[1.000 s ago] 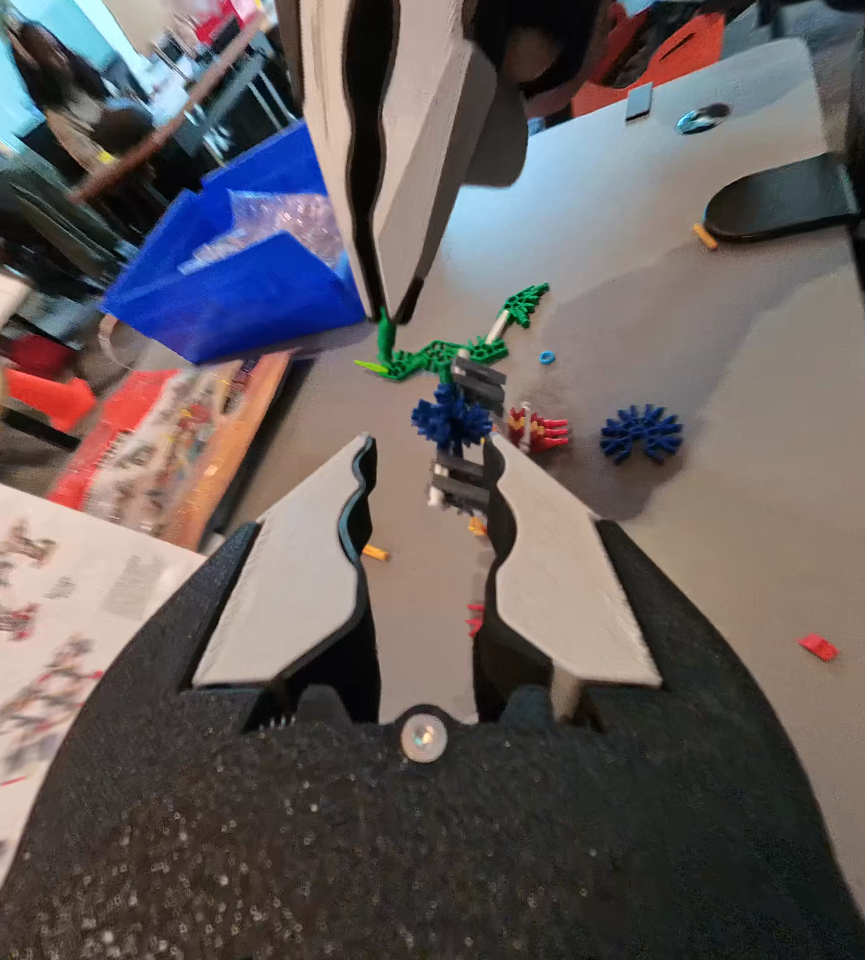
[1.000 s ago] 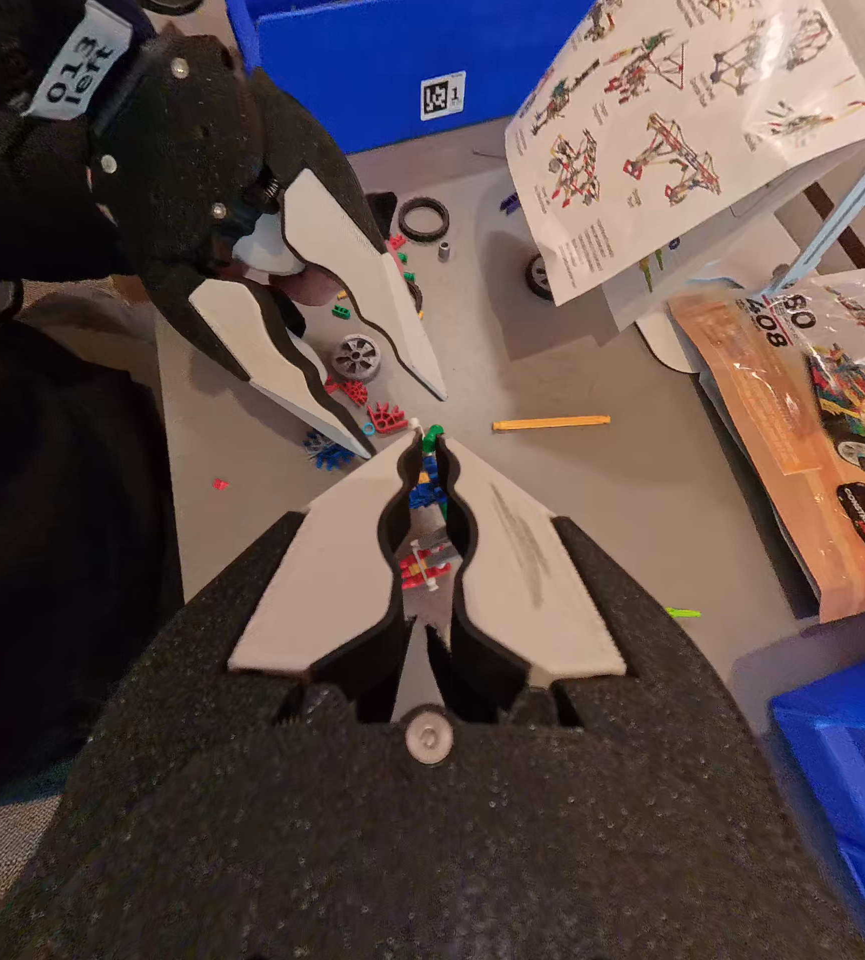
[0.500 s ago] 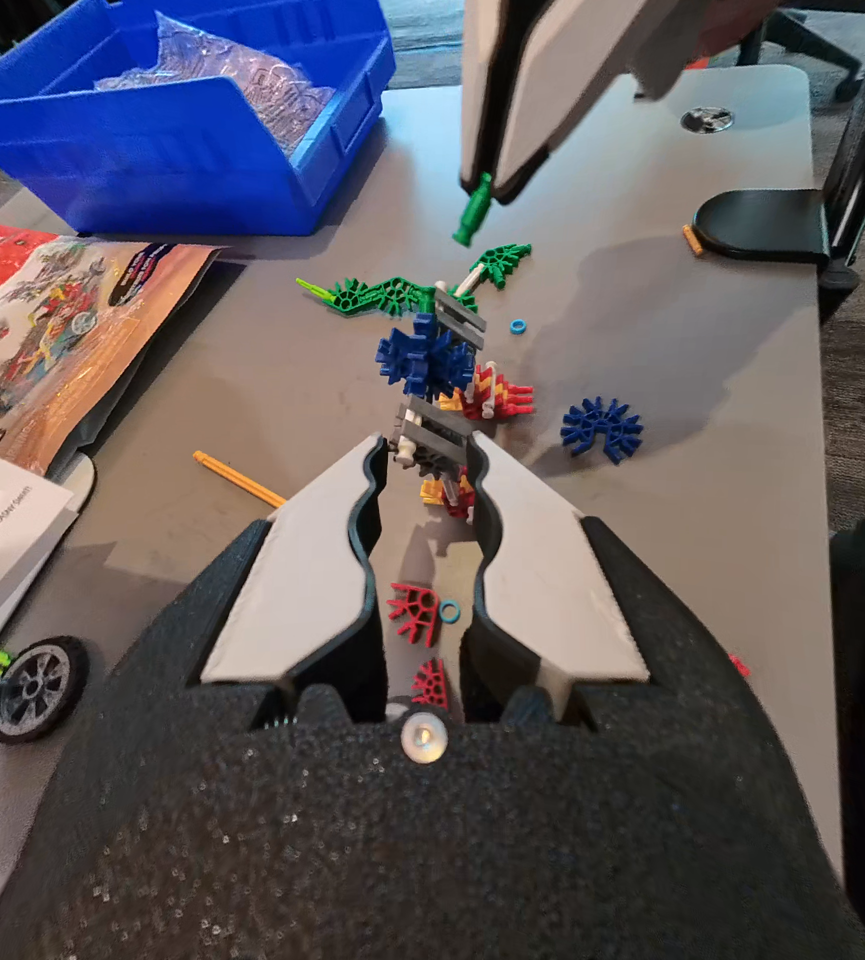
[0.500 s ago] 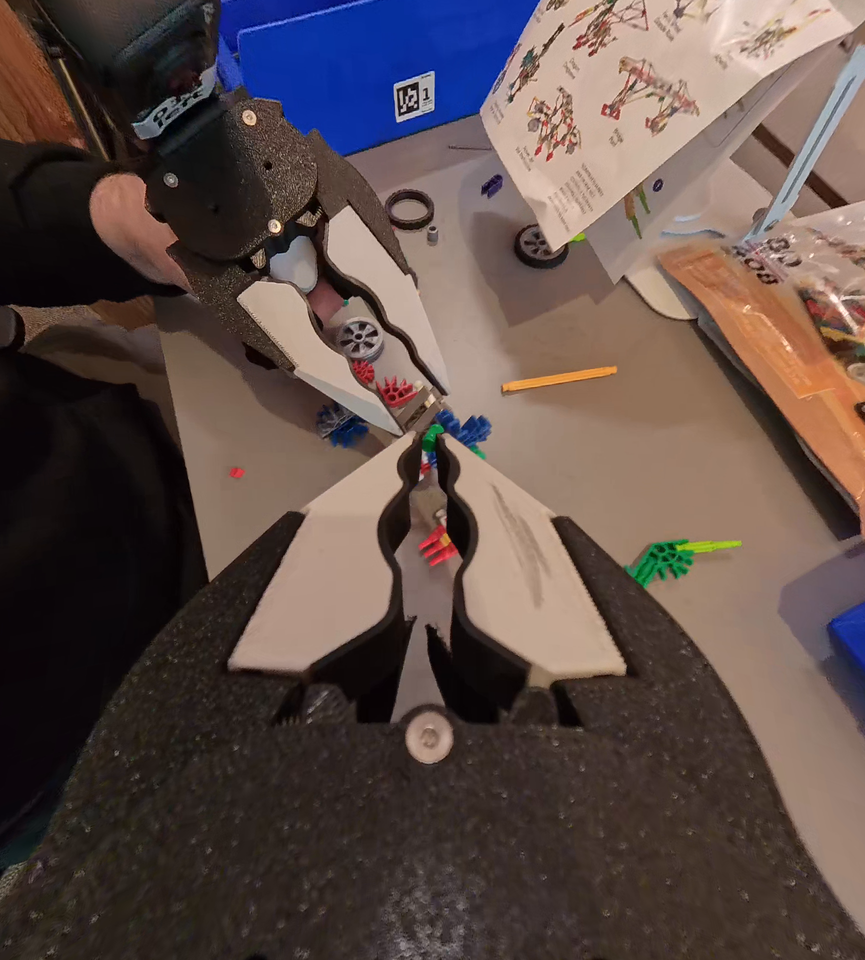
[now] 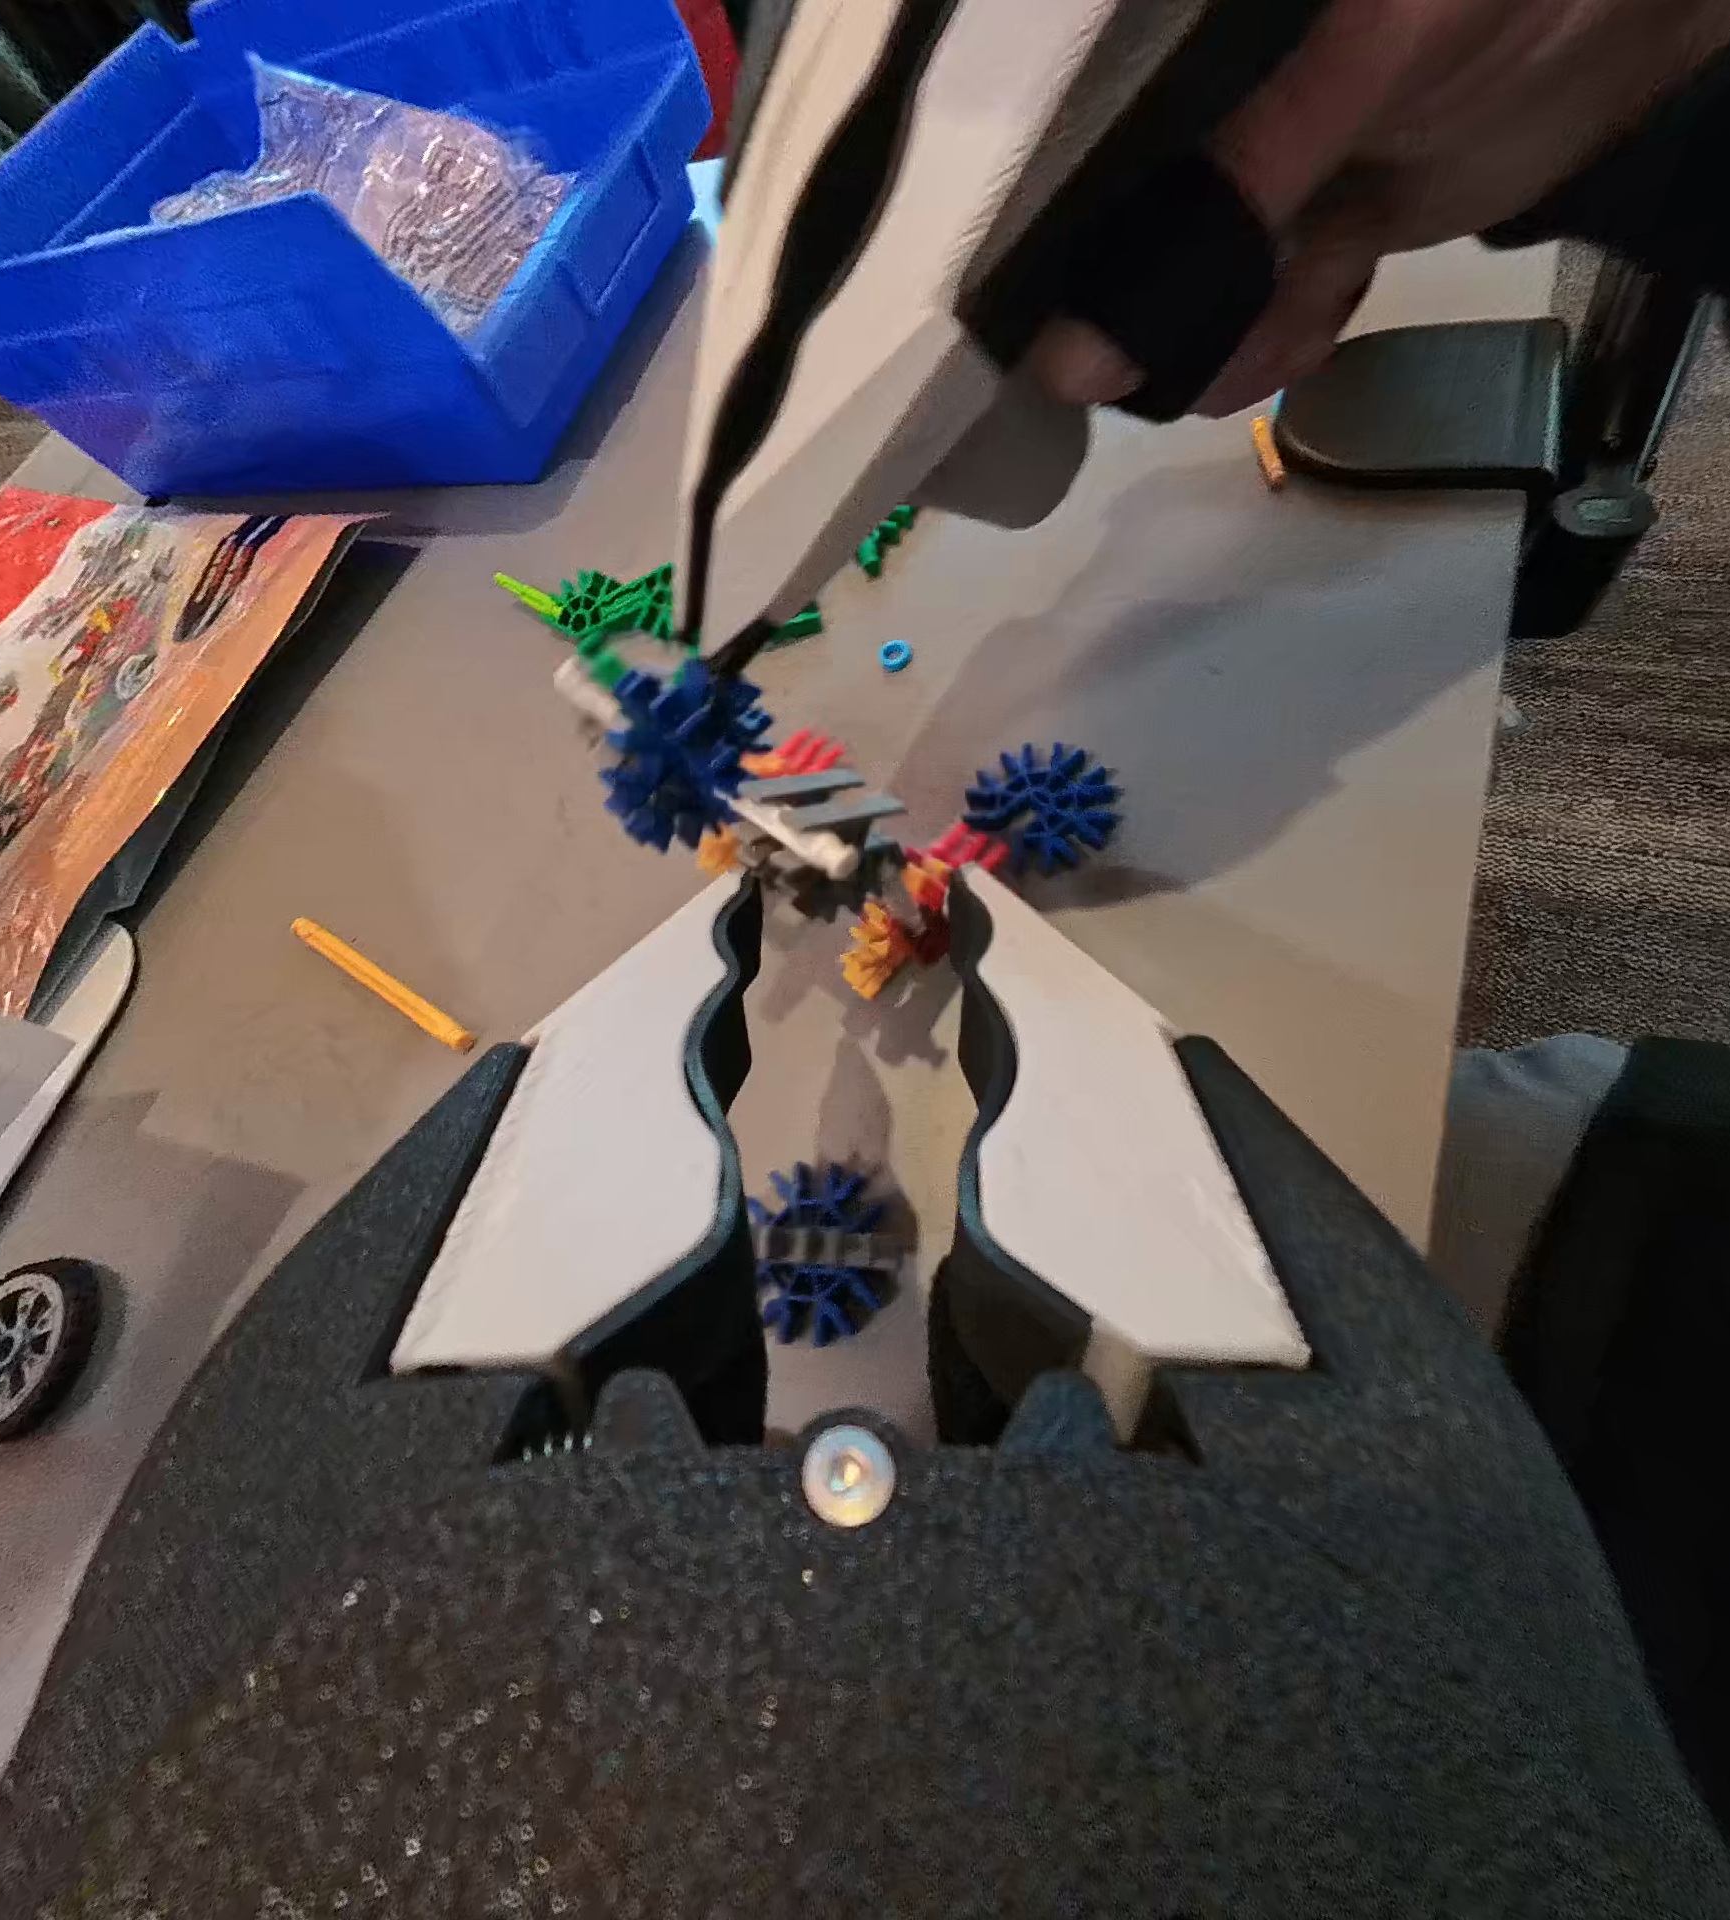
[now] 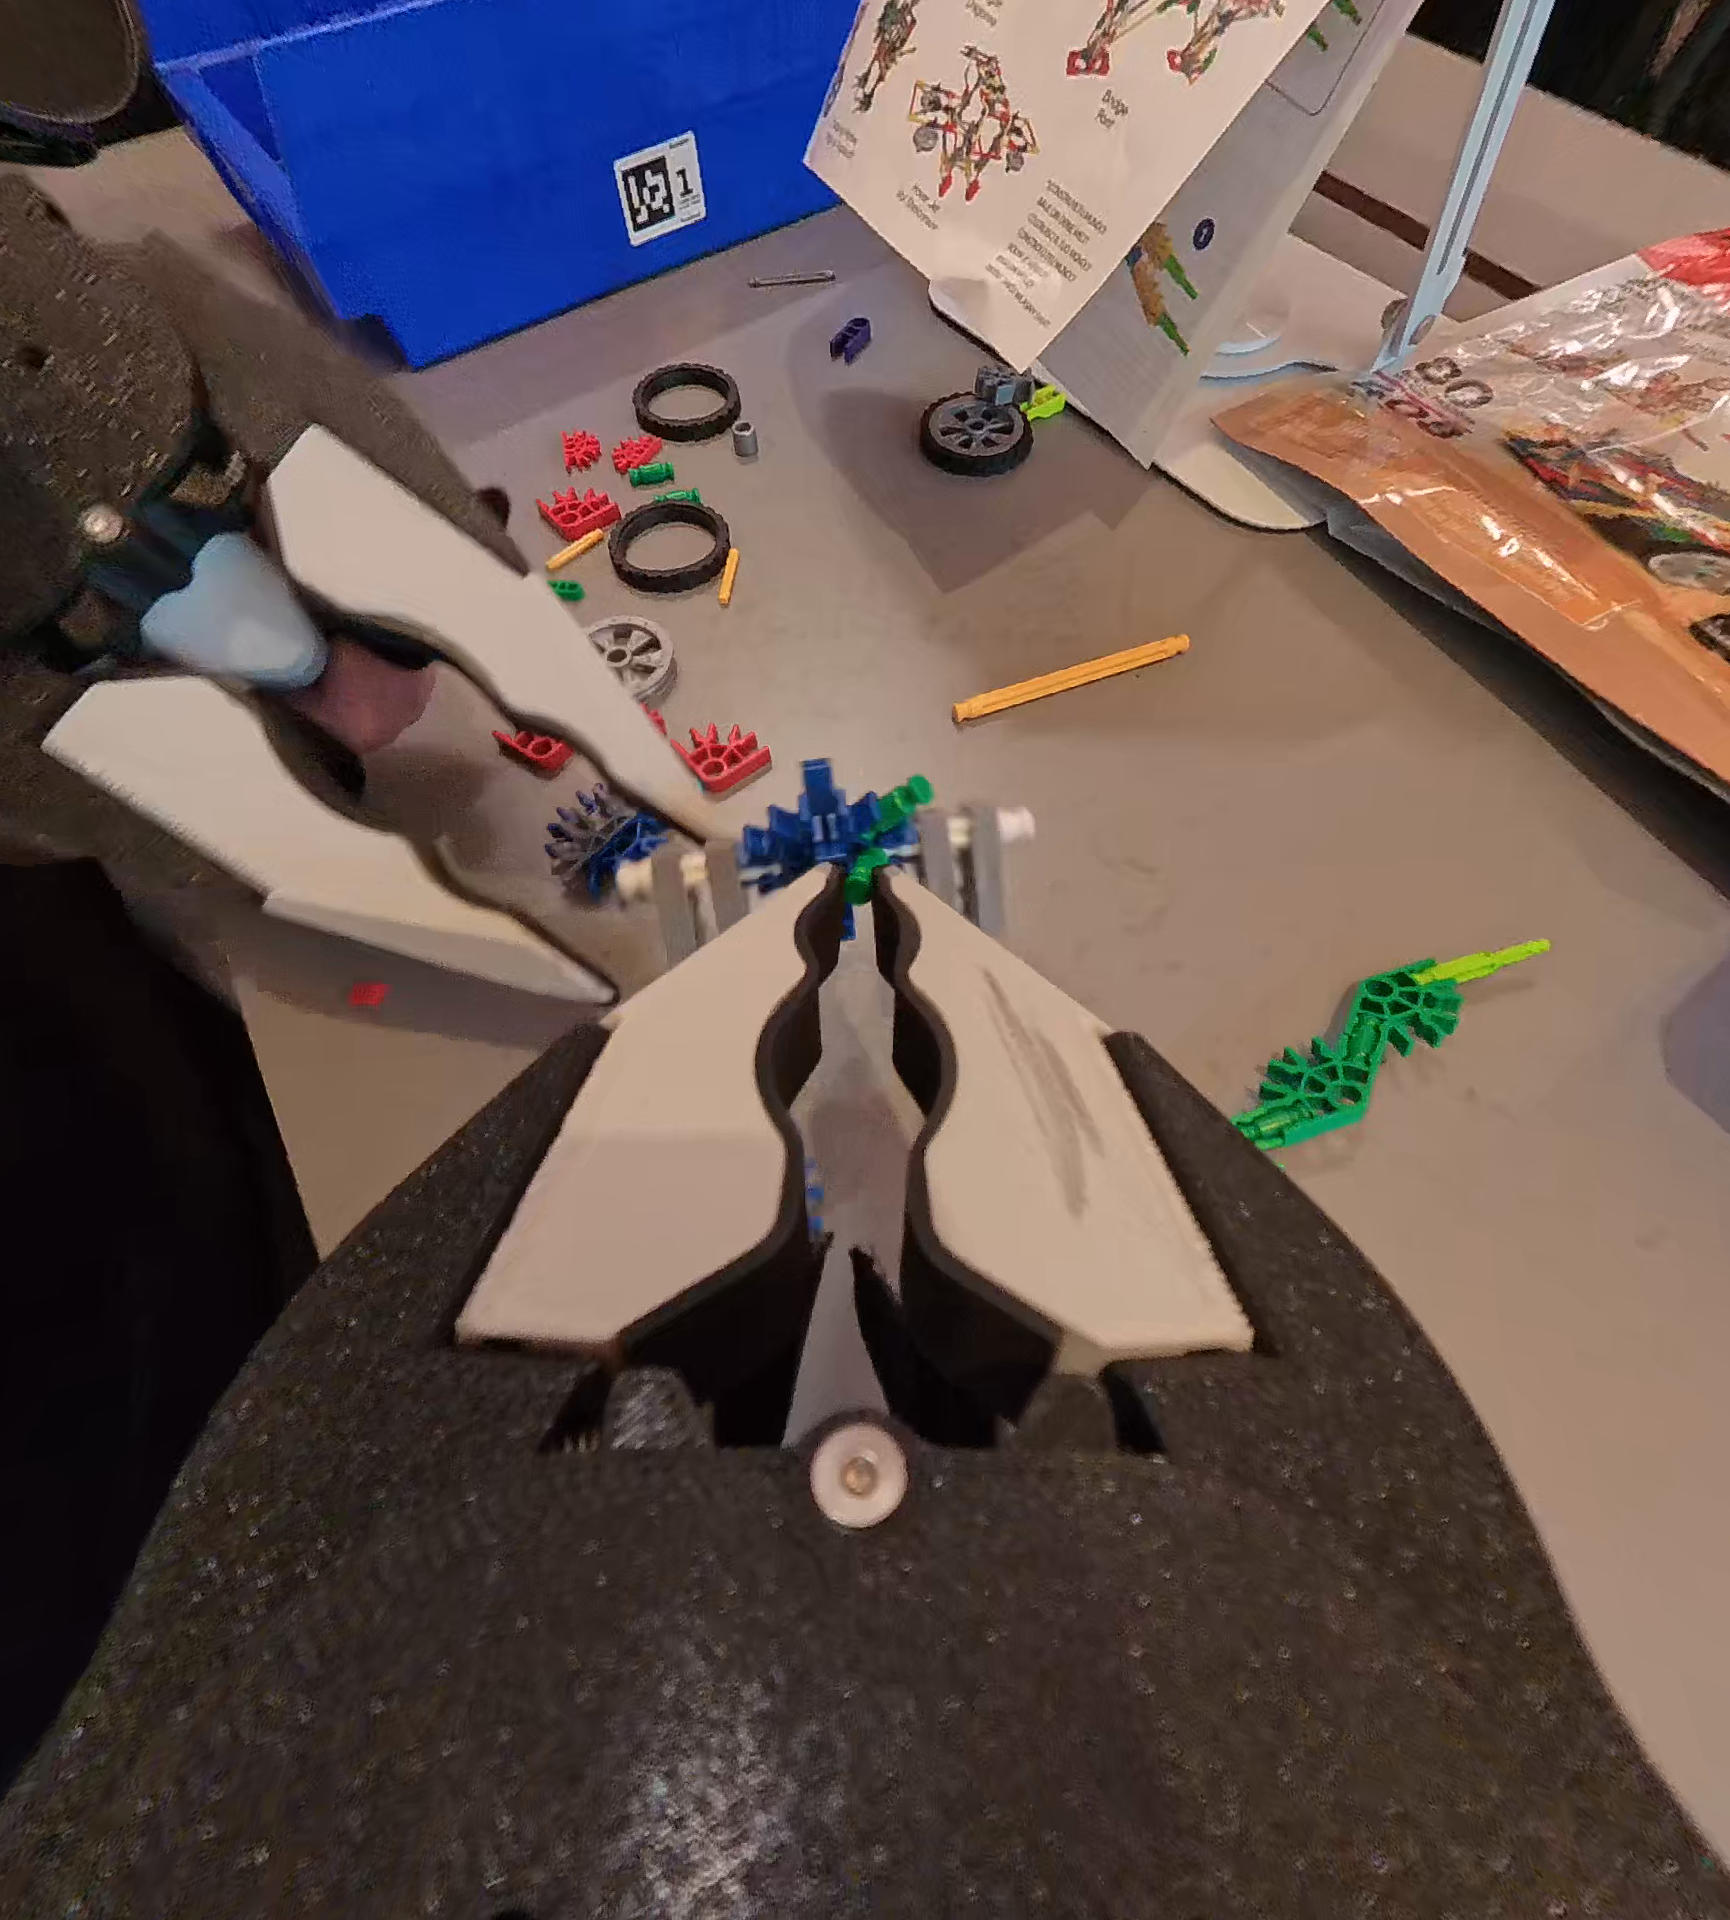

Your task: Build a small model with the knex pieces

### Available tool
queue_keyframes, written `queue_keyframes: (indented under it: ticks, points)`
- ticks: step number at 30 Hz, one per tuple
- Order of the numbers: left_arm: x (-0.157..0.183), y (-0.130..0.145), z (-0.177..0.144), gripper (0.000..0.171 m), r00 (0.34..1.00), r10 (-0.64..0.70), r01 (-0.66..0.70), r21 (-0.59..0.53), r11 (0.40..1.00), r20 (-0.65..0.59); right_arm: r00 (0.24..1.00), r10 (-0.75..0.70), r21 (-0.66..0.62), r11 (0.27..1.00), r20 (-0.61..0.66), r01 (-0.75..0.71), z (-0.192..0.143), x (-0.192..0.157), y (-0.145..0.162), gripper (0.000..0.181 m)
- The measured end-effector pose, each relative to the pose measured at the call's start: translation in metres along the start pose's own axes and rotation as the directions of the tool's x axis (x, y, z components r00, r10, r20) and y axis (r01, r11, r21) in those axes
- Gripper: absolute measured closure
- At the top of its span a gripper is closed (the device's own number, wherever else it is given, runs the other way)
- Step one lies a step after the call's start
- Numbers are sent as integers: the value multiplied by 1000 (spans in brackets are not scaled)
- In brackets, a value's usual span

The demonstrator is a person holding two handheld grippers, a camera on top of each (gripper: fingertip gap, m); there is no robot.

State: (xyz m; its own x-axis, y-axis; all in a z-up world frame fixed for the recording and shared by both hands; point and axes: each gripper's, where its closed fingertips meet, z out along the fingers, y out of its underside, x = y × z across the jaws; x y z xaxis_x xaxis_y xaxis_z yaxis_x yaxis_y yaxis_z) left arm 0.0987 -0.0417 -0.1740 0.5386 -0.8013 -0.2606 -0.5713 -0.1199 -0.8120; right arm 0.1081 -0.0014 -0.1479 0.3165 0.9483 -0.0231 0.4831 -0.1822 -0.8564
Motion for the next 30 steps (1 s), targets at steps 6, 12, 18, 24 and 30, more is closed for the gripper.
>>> queue_keyframes:
  ticks: [6, 12, 18, 24, 30]
  points:
    - [23, -12, 10, 133, 998, 40, -38, 37, 999, -56, 1000, -18, 21, 1000, -1, 18, 3, 9, -7, 177]
    - [-4, -36, -15, 135, 990, 136, -138, 157, 978, 21, 1000, 21, 89, 996, 13, -22, -19, 8, -13, 177]
    - [-42, -38, -6, 133, 976, 197, -208, 138, 968, 90, 997, 70, 107, 992, 28, -72, -24, 2, -6, 177]
    - [-43, -33, 15, 133, 962, 252, -264, 131, 955, 102, 990, 133, 110, 985, 35, -136, -18, 2, 5, 177]
    - [-42, -32, 18, 141, 962, 258, -268, 140, 953, 86, 987, 144, 104, 983, 71, -151, -16, -1, 2, 177]
